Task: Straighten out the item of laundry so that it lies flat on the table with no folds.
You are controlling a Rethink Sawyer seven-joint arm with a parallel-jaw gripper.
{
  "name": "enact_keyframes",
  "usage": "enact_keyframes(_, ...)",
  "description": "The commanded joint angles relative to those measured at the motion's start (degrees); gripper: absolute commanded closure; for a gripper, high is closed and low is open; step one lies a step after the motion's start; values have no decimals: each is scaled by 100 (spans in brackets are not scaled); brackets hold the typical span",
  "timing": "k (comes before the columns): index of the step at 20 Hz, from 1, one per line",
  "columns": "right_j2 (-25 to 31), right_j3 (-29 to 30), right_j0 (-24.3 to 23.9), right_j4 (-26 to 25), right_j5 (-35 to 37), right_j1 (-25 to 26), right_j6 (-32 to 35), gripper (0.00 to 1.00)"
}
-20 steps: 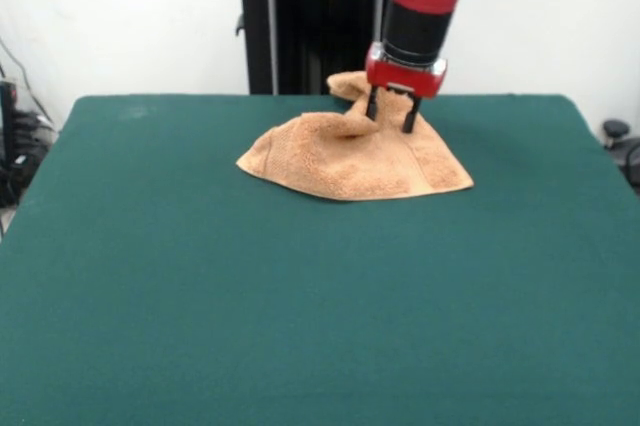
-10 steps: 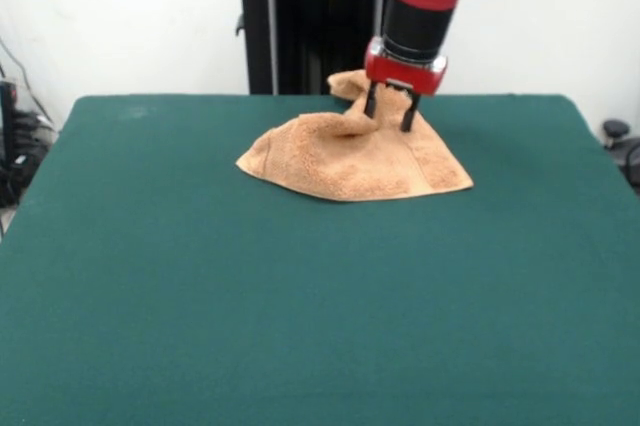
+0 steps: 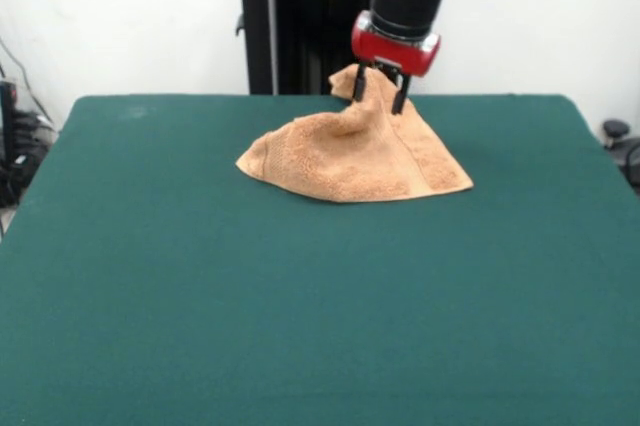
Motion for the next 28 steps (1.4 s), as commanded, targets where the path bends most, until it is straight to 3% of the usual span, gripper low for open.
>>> enact_keyframes(1,718,-368,-54,323,539,-162,255,0)
enact_keyframes(11,628,-850,369,607,384,301,670,0)
enact_keyframes(20,480,-1200,777,909,-176,944,900,0)
enact_keyframes(28,499,-1357,442,624,-1041,1650,602,0)
